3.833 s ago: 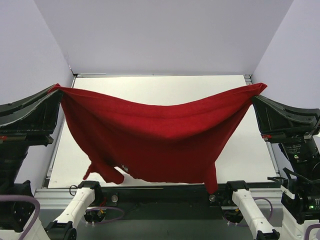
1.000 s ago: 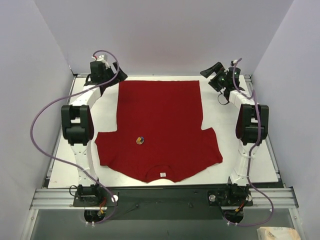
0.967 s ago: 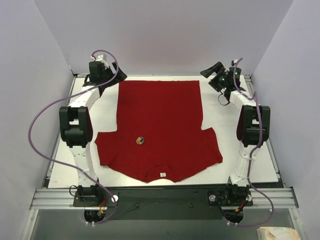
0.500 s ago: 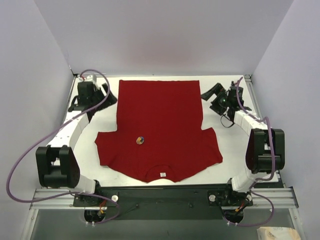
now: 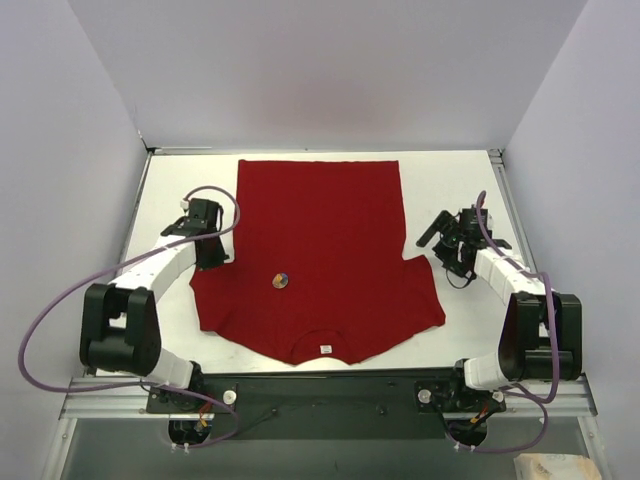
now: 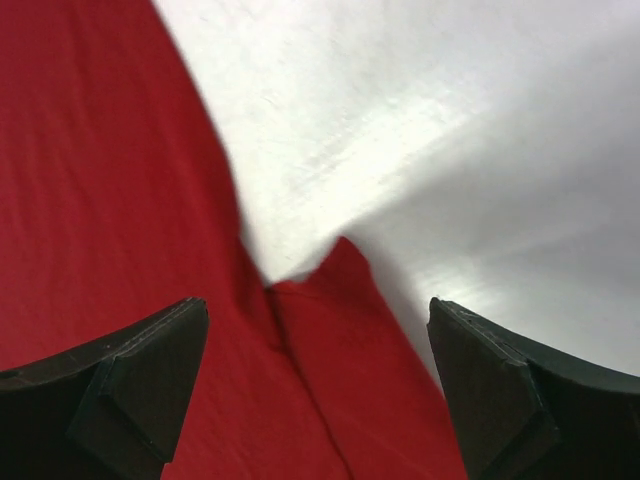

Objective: Pin the brooch onto the clothing

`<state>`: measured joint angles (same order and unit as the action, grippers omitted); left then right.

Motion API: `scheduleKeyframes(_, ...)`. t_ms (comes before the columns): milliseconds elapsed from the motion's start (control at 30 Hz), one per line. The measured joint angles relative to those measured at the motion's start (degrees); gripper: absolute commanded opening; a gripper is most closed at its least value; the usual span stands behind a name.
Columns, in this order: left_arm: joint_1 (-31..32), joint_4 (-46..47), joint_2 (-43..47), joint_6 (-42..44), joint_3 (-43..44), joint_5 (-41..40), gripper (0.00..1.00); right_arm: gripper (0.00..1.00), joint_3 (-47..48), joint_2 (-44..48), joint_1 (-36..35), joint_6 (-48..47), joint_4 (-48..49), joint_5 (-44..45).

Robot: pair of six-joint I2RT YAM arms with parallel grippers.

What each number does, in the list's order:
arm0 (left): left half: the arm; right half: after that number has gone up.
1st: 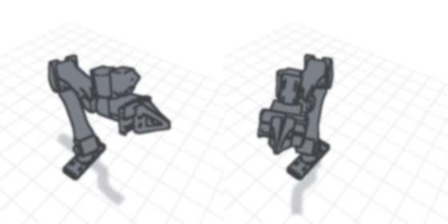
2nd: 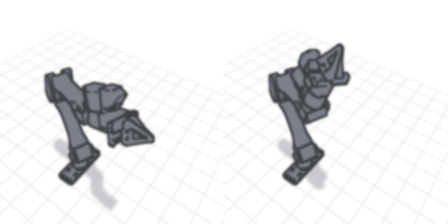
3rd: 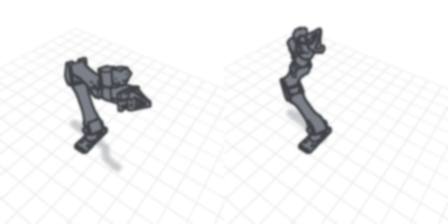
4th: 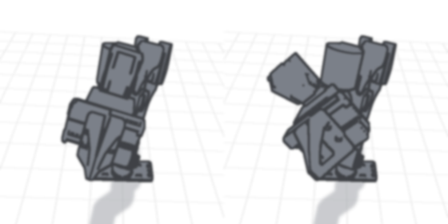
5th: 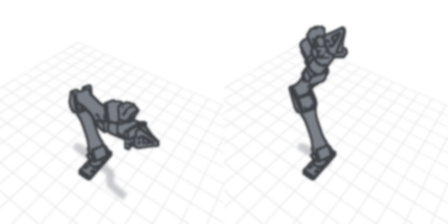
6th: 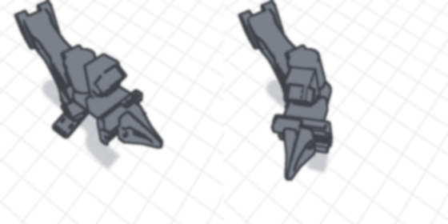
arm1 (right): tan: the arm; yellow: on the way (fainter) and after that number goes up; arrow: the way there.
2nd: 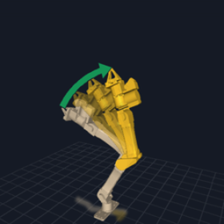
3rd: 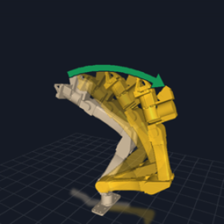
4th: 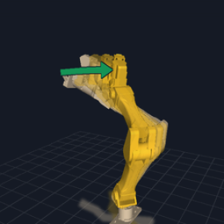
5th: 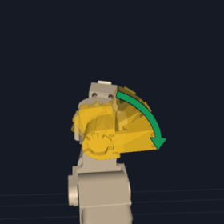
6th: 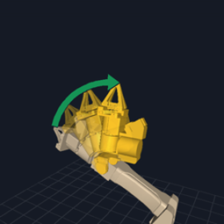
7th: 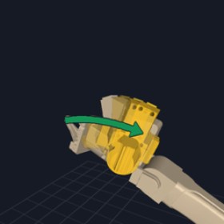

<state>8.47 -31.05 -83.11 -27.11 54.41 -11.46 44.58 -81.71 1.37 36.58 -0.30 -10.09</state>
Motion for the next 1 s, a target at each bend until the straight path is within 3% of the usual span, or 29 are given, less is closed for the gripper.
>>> scheduleKeyframes(200,0.44,-2.47,-8.02,-0.72,0.00,-5.38,0.00,0.94,-3.39,0.42,0.85,-0.24,-2.03,0.70)
scheduleKeyframes(367,0.44,-3.10,-11.43,-0.72,0.26,-9.77,0.00,0.86,-5.07,0.39,0.90,-0.61,-2.56,-0.02)
scheduleKeyframes(433,0.44,-3.17,-13.00,-0.70,0.83,-11.34,0.00,0.72,-5.49,0.37,0.90,-0.72,-2.54,-0.68)
scheduleKeyframes(500,0.44,-3.48,-14.23,-0.70,1.99,-12.70,0.00,0.70,-5.90,0.11,0.90,-1.09,-2.58,-1.66)
scheduleKeyframes(567,0.44,-3.56,-15.32,-0.72,2.93,-14.29,0.00,0.56,-6.10,-0.52,0.90,-1.33,-2.56,-2.62)
scheduleKeyframes(600,0.44,-3.67,-15.78,-0.70,3.30,-15.06,0.00,0.35,-6.14,-0.98,0.90,-1.77,-2.56,-3.04)
scheduleKeyframes(667,0.44,-3.72,-16.41,-0.72,3.74,-16.41,0.00,0.16,-6.14,-1.57,0.92,-2.49,-2.38,-3.82)
scheduleKeyframes(700,0.44,-3.74,-16.63,-0.72,3.87,-17.03,0.00,0.11,-6.14,-1.92,0.92,-2.40,-2.45,-4.17)
scheduleKeyframes(1000,0.72,-3.96,-17.79,-0.72,4.35,-20.26,0.00,0.09,-5.75,-0.31,-0.90,-3.74,-6.40,-2.16)
